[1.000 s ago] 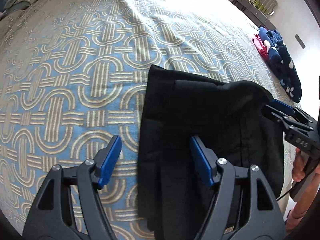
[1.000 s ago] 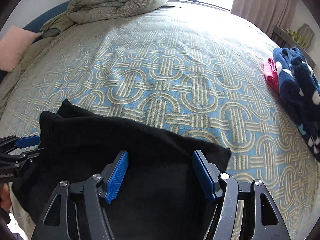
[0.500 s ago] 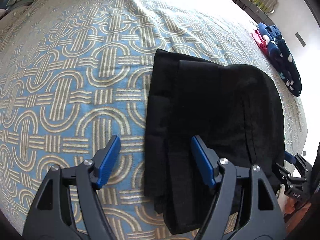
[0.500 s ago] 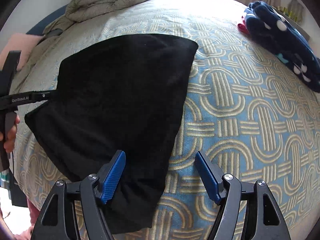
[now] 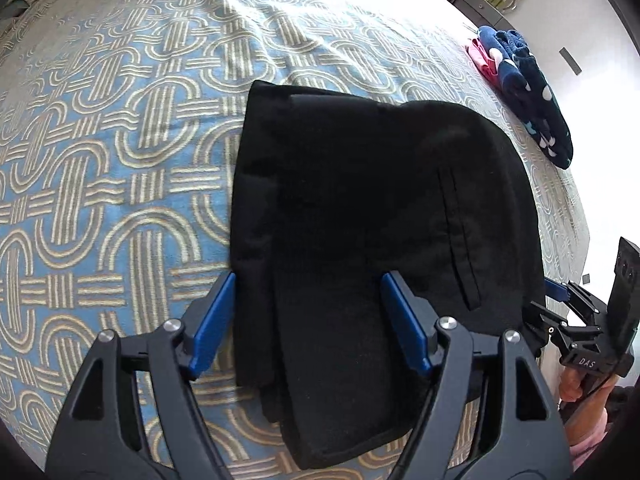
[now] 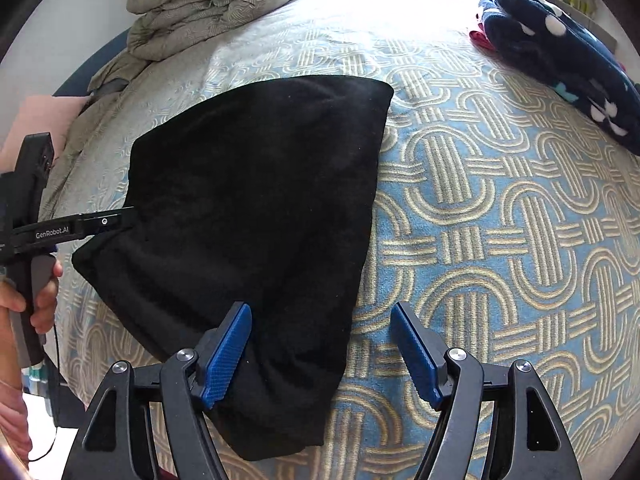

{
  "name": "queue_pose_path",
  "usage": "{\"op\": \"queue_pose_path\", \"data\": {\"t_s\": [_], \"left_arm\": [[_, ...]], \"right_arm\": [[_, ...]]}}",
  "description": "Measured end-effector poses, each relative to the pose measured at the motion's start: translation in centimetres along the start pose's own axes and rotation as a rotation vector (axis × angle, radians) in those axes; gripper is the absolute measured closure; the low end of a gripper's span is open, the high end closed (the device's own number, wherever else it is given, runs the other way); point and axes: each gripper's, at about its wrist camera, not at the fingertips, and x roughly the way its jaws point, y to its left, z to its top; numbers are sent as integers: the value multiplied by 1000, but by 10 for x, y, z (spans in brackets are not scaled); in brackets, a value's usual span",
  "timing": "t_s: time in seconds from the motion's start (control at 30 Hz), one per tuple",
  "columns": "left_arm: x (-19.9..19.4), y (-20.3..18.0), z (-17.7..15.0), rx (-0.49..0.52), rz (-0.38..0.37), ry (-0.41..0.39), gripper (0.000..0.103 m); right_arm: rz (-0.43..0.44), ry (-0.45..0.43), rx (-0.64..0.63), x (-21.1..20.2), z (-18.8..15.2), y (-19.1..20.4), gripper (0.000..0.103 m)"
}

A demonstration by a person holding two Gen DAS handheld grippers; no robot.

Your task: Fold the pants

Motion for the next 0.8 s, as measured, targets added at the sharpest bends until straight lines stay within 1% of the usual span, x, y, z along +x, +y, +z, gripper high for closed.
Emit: {"op": "queue_pose_path", "data": {"t_s": [0.17, 0.23, 0.27, 0.4, 0.57, 0.6, 0.67, 0.8], "left_arm": [[2, 8, 4, -3, -37, 8, 29], [2, 10, 7, 5, -39, 0, 29], [3, 11, 8, 11, -43, -6, 29], [6, 10, 10, 48, -68, -18, 29], [6, 12, 13, 77, -102, -12, 29], [4, 12, 13, 87, -96, -11, 29], [-3, 15, 12, 107, -83, -20, 29], [0, 20, 13, 84, -105, -1, 29]], "right_arm": [[46, 0, 25, 5, 9, -8, 29], [83, -2, 48, 8, 14, -14, 29], [101, -4, 57, 7, 12, -12, 28], [210, 10, 125, 16, 21, -27, 25], [383, 18, 232, 21, 28, -42, 24], [399, 23, 241, 23, 28, -43, 24], [401, 28, 239, 25, 27, -43, 24], [393, 25, 210, 21, 24, -45, 24]]}}
